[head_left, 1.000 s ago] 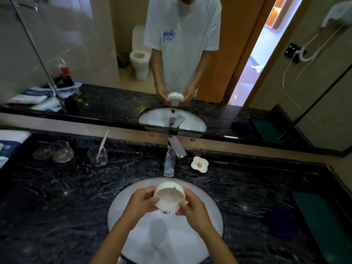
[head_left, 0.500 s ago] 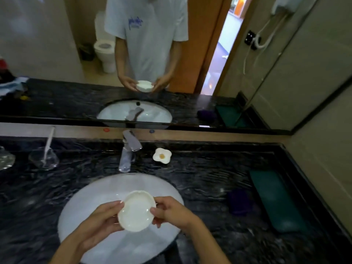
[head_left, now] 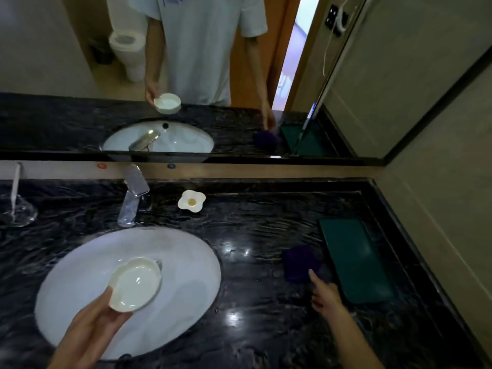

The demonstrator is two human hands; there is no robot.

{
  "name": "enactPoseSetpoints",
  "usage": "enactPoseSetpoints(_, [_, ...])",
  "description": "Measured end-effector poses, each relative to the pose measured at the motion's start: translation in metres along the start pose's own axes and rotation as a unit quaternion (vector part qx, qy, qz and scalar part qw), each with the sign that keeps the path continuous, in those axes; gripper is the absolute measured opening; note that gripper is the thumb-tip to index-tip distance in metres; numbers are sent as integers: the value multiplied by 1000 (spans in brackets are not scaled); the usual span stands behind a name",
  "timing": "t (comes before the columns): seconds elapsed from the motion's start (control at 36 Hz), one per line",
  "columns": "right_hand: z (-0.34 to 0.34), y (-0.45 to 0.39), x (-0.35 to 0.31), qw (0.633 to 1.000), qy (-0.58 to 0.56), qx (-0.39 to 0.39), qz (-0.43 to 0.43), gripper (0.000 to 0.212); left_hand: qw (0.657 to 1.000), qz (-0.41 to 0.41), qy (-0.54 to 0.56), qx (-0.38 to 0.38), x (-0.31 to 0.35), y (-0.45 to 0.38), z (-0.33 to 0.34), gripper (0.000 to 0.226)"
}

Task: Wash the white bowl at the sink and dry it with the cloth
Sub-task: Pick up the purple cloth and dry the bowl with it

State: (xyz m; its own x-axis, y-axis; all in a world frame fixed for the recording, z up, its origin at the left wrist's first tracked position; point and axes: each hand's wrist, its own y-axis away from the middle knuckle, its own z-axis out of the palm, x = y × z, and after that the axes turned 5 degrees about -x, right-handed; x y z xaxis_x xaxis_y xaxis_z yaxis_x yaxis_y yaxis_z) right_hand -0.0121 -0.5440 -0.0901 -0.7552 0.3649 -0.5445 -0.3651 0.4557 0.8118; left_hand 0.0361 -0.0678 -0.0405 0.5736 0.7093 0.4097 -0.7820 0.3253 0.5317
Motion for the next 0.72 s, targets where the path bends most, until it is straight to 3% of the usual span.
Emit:
enactPoseSetpoints(0.03, [-2,-5,-3,1000,-17,-2,12,78,999,35,-7,3,-4,2,5,61])
enactPoseSetpoints(0.06, [-1,-7,-7,999,-30,-5,20,86,998,12,44,-32,-7,3,8,61])
enactPoseSetpoints(0.11, [4,-11,-16,999,-40,-14,22,93,999,39,-8,4,-14,3,-2,54])
enactPoseSetpoints(0.14, [7,-13,-19,999,-37,-21,15,93,997,54,-12,46,-17,6,3,51])
enactPoseSetpoints(0.28, [21,-36,-25,1000,7,-12,-19,85,998,16,51,12,-27,3,13,52])
enactPoseSetpoints(0.33, [24,-41,-27,1000,8,-1,-20,85,996,45,-9,75,-30,4,12,43])
enactPoseSetpoints(0.39, [28,-34,-32,999,-4,10,-33,83,995,68,-39,66,-34,6,6,29])
enactPoseSetpoints(0.47, [34,-27,-37,998,11,26,-53,77,991,69,-76,80,-33,6,-6,68])
enactPoseSetpoints(0.53, [37,-27,-39,997,19,36,-59,71,991,68,-84,83,-34,7,-1,76])
enactPoseSetpoints(0.61, [38,-32,-39,996,-15,35,-75,68,989,68,-88,94,-37,4,3,71])
enactPoseSetpoints(0.72, [36,-41,-38,995,-73,25,-65,72,985,83,-89,123,-41,4,9,43])
